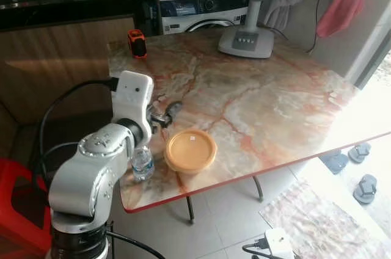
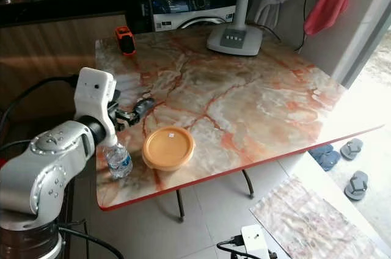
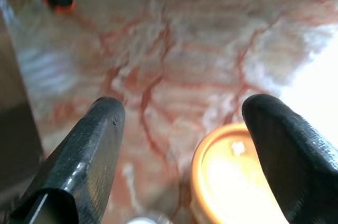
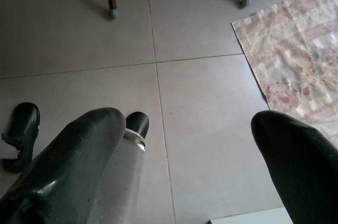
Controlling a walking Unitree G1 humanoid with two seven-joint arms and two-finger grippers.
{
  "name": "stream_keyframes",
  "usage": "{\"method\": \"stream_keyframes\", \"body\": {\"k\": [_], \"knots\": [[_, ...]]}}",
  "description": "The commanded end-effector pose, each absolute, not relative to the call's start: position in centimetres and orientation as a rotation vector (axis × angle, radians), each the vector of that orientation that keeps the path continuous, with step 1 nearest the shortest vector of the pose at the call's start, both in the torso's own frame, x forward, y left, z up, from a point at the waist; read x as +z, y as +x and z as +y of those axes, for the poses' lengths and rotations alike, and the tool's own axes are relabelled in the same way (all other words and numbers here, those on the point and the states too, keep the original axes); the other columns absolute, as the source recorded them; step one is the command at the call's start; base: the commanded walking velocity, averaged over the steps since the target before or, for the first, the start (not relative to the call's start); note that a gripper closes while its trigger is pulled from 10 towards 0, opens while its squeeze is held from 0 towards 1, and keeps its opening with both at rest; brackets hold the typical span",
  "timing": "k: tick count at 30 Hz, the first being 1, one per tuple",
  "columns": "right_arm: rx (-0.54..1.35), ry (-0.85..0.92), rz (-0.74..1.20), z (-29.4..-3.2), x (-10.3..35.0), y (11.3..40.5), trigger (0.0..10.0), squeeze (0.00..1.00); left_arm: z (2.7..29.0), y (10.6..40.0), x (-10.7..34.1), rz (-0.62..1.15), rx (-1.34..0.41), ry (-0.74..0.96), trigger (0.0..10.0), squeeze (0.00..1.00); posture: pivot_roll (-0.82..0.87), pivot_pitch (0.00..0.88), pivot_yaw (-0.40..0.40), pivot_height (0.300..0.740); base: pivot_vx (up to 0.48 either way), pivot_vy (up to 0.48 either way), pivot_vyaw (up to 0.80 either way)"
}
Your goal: Restocking fridge
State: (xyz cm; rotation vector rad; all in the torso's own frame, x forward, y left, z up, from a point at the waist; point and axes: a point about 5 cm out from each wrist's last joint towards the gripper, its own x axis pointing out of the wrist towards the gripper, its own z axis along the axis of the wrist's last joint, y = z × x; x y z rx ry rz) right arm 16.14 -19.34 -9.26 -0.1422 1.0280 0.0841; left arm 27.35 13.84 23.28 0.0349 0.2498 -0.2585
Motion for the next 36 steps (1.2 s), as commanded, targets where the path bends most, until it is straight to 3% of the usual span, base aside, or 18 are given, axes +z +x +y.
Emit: {"method": "stream_keyframes", "body": {"k": [1, 7, 18, 36], "knots": [[0.074, -0.119, 1.034, -19.2, -9.3, 16.1, 10.0, 0.0, 13.4, 26.8, 23.7, 0.276, -0.311, 0.038, 10.0, 0.0, 0.15, 0.0, 0.002, 0.74, 0.0, 0.0, 0.0], [0.075, -0.111, 1.037, -19.2, -9.3, 16.1, 10.0, 0.0, 13.1, 25.9, 22.9, 0.377, -0.374, 0.088, 10.0, 0.0, 0.15, 0.0, 0.003, 0.74, 0.0, 0.0, 0.0], [0.084, -0.109, 1.052, -19.3, -9.4, 16.0, 10.0, 0.0, 14.9, 25.7, 23.1, 0.44, -0.297, 0.163, 10.0, 0.0, 0.15, 0.0, 0.002, 0.74, 0.0, 0.0, 0.0], [0.098, -0.123, 1.055, -19.6, -9.3, 16.1, 10.0, 0.0, 16.0, 25.5, 21.7, 0.502, -0.262, 0.122, 10.0, 0.0, 0.14, 0.0, -0.016, 0.74, 0.0, 0.0, 0.0]]}}
